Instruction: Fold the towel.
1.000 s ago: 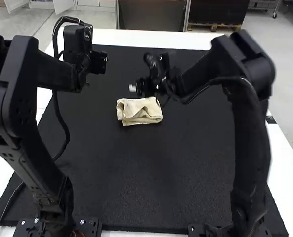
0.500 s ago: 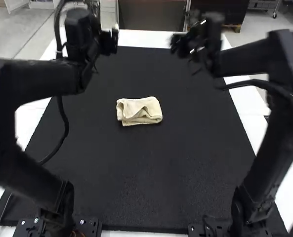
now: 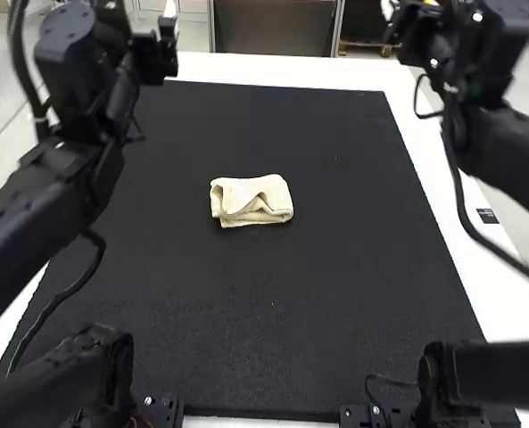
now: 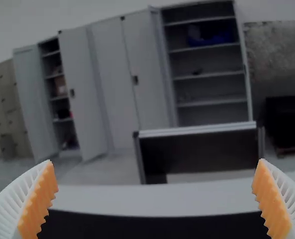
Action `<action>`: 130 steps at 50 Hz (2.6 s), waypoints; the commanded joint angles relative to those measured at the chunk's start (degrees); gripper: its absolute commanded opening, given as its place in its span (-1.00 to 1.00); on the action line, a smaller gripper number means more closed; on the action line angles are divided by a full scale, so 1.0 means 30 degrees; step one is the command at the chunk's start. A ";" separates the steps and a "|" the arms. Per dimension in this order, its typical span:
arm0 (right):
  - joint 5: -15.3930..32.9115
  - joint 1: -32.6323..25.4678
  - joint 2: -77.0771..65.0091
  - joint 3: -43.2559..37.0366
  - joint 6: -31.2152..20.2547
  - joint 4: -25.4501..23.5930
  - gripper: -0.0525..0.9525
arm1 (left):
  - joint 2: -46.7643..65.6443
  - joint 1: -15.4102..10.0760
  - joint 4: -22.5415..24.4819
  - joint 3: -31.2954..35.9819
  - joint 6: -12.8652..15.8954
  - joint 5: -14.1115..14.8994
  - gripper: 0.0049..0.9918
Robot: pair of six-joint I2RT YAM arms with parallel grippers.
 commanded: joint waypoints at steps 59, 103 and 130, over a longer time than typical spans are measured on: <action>-0.3466 -0.2992 -1.9347 -1.2141 -0.2180 -0.6713 0.91 | -1.2950 0.2718 -0.3797 -0.9740 0.3750 0.8871 0.93; 0.0021 -0.2729 -1.9347 -1.4983 -0.1594 -0.5131 0.94 | -1.2950 0.2601 -0.4559 -1.1996 0.0703 0.6410 0.97; -0.0096 -0.2904 -1.9376 -1.5012 -0.3674 -1.1254 0.94 | -1.2950 0.2718 -0.5379 -1.2025 0.0908 0.6293 0.96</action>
